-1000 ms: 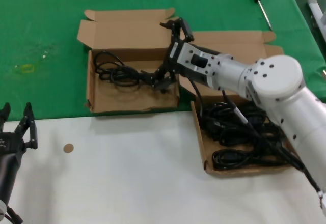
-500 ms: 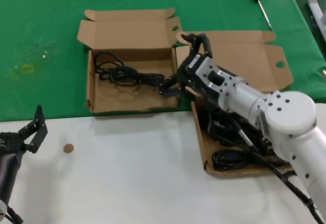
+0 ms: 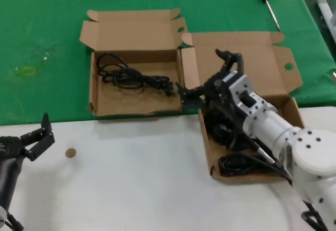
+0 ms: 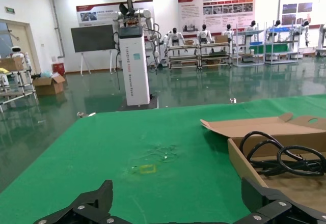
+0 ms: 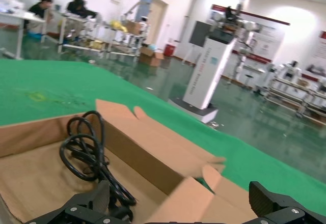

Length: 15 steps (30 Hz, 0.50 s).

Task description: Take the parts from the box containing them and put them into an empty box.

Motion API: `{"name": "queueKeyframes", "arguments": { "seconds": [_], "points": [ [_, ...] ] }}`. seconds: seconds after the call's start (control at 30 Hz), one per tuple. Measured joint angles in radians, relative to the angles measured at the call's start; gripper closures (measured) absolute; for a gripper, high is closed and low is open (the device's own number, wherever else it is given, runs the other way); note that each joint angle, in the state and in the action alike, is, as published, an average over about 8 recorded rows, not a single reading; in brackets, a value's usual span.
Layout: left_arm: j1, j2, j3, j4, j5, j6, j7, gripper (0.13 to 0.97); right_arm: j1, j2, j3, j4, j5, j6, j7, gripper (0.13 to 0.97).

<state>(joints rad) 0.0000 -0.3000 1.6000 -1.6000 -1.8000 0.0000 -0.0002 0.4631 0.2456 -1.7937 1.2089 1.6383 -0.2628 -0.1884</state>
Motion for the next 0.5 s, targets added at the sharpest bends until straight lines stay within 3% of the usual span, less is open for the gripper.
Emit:
{"name": "queueKeyframes", "arguments": {
  "seconds": [0.3,0.5],
  "points": [
    [0.0,0.0,0.0,0.0,0.0,0.0,0.0,0.194,-0.129,0.015,0.054,0.109,0.045,0.073,0.052,0.129],
    [0.0,0.0,0.0,0.0,0.0,0.0,0.0,0.157,-0.212,0.025,0.089,0.179,0.074,0.12,0.086,0.129]
  ]
}}
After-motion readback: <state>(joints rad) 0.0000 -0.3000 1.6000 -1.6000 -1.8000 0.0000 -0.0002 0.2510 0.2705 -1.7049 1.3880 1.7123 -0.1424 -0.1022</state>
